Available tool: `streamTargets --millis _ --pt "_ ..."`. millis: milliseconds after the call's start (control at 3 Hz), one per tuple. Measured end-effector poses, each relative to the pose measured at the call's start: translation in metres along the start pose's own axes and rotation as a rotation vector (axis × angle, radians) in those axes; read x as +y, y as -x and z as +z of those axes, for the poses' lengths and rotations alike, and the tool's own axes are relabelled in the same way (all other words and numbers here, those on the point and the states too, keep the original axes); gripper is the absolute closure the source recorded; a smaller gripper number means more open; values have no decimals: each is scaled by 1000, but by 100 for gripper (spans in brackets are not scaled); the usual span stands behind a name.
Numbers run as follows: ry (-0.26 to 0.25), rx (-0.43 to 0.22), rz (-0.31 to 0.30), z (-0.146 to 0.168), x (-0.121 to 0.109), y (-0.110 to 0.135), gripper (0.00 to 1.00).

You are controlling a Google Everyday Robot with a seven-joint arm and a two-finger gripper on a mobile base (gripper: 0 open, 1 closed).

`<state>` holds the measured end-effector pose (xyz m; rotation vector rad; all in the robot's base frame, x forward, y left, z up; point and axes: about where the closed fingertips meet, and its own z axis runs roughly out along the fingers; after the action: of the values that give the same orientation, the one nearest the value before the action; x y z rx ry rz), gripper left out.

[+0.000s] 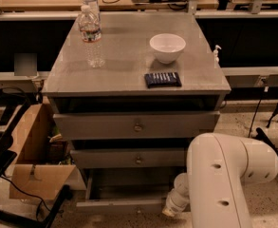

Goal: Open bottom drawer

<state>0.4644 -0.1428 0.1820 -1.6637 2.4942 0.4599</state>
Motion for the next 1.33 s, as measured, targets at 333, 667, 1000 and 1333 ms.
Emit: streamTargets --millis 333,667,1000,1333 --pt "0 0 0 0 0 0 73" --pt "0 0 0 0 0 0 50" --pt "0 0 0 0 0 0 27" --pt "0 0 0 0 0 0 4"
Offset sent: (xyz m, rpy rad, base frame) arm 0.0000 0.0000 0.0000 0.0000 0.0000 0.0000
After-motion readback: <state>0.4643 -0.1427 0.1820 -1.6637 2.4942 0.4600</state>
